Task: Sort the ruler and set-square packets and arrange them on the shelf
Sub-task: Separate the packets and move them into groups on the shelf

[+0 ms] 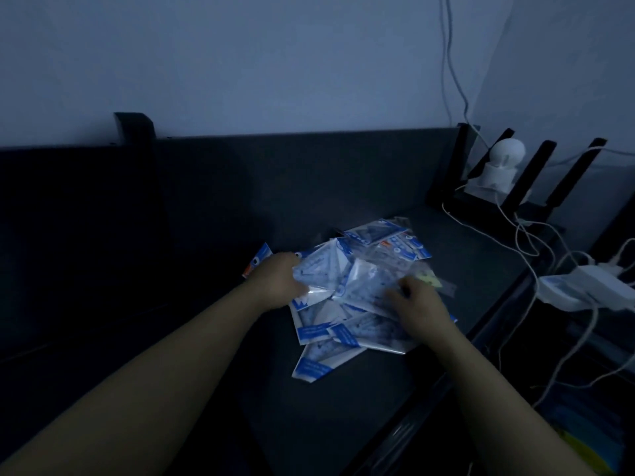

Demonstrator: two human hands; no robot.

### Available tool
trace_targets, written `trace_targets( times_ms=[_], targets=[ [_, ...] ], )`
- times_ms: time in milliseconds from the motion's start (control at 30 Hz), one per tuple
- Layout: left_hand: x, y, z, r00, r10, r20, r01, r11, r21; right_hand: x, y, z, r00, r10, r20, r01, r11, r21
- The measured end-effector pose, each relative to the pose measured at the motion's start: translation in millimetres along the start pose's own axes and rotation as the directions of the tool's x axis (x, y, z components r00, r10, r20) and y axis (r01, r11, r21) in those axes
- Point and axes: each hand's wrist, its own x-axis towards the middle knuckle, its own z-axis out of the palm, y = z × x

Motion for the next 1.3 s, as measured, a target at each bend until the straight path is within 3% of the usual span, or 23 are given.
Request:
trace_targets(
  times_ms=[167, 300, 433, 600, 767, 1067, 1167, 1300],
  targets=[
    [-15.2, -6.5, -22.2, 0.999, -0.032, -0.020, 0.031, 0.998, -0.063, 5.9, -1.0, -17.7, 0.995, 0.011, -0.102, -0.002, 0.996, 0.094],
    [-19.9, -6.6, -28.2, 0.980, -0.133, 0.150, 0.110, 0.982, 0.155, 4.4, -4.9, -18.1, 0.994, -0.035, 0.104, 0.038, 0.999, -0.022],
    [-7.8, -1.0, -21.8, 0.991, -0.106, 0.080, 0.066, 0.916, 0.395, -1.7, -7.2, -19.8, 0.964, -0.056, 0.260, 0.100, 0.982, -0.159],
    [11.2, -6.7, -14.2, 0.964, -0.119, 0.239, 0.002, 0.898, 0.441, 1.1, 0.3, -19.9, 0.932, -0.092, 0.351, 0.185, 0.953, -0.241],
    [3.7, -10.0, -20.6, 0.960, -0.215, 0.180, 0.089, 0.844, 0.530, 5.8, 4.4, -21.6, 0.915, -0.022, 0.404, 0.133, 0.959, -0.250],
    [-31.0, -19.9, -19.0, 0.992, -0.119, 0.036, 0.098, 0.925, 0.368, -11.3, -4.1, -17.9, 0.939, -0.090, 0.333, 0.173, 0.958, -0.228],
    [-38.7, -23.7, -21.9, 0.992, -0.116, 0.048, 0.102, 0.966, 0.237, -21.0, -6.9, -15.0, 0.964, -0.061, 0.259, 0.133, 0.954, -0.269],
    [-46.2, -32.8, -35.2, 0.991, -0.119, 0.059, 0.111, 0.985, 0.133, -28.0, -2.9, -19.8, 0.995, -0.042, 0.095, 0.059, 0.983, -0.175]
  ],
)
